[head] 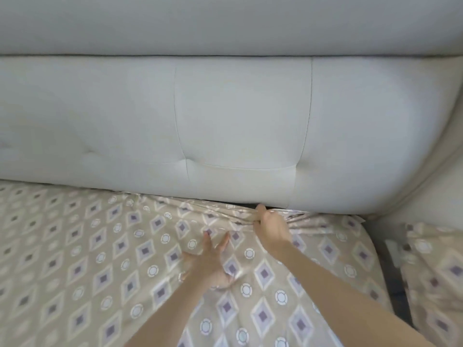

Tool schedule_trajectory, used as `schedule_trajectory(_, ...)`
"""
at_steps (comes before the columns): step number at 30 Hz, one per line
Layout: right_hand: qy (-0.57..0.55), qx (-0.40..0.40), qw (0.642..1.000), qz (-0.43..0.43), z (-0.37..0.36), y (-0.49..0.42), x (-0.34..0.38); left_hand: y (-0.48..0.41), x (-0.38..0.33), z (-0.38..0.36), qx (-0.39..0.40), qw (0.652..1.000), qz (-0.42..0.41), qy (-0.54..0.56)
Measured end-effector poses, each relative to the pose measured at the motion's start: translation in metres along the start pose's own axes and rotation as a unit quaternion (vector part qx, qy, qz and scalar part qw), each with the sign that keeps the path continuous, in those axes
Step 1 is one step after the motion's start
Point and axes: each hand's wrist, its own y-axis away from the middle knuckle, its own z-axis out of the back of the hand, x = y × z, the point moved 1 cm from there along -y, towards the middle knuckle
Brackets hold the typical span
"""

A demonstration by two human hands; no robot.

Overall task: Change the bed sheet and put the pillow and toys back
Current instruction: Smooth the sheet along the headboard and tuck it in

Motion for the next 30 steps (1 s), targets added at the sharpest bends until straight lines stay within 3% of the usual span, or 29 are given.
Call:
schedule_trajectory(2, -0.127, -0.024, 0.991, -0.02, -0.007, 0.004, 0.0, -0.003, 0.01, 0.014, -0.029, 0.999, -0.017, -0.043)
schedule_trajectory(4, -0.179, -0.017, 0.983, -0.034, -0.011, 0.005, 0.0, -0.012, 0.02, 0.028, -0.086, 0.995, -0.034, -0.046)
schedule_trajectory(9, -0.032, 0.055, 0.998, -0.004, -0.024, 0.016, -0.03, -0.04, 0.034, 0.039, -0.123, 0.992, 0.014, -0.001)
schedule_trajectory(16, 0.067, 0.046, 0.995, 0.063, -0.023, 0.013, -0.068, -0.083, 0.023, 0.049, -0.182, 0.983, -0.017, -0.023)
schedule_trajectory(20, 0.159, -0.011, 0.98, 0.122, -0.029, 0.012, -0.075, -0.095, 0.028, 0.055, -0.171, 0.983, -0.021, -0.069)
schedule_trajectory(25, 0.12, -0.165, 0.965, 0.165, -0.034, 0.017, -0.076, -0.096, 0.024, 0.05, -0.156, 0.985, -0.02, -0.074)
schedule_trajectory(30, 0.134, -0.115, 0.977, 0.119, -0.029, 0.016, -0.07, -0.087, 0.009, 0.041, -0.206, 0.97, -0.06, -0.112)
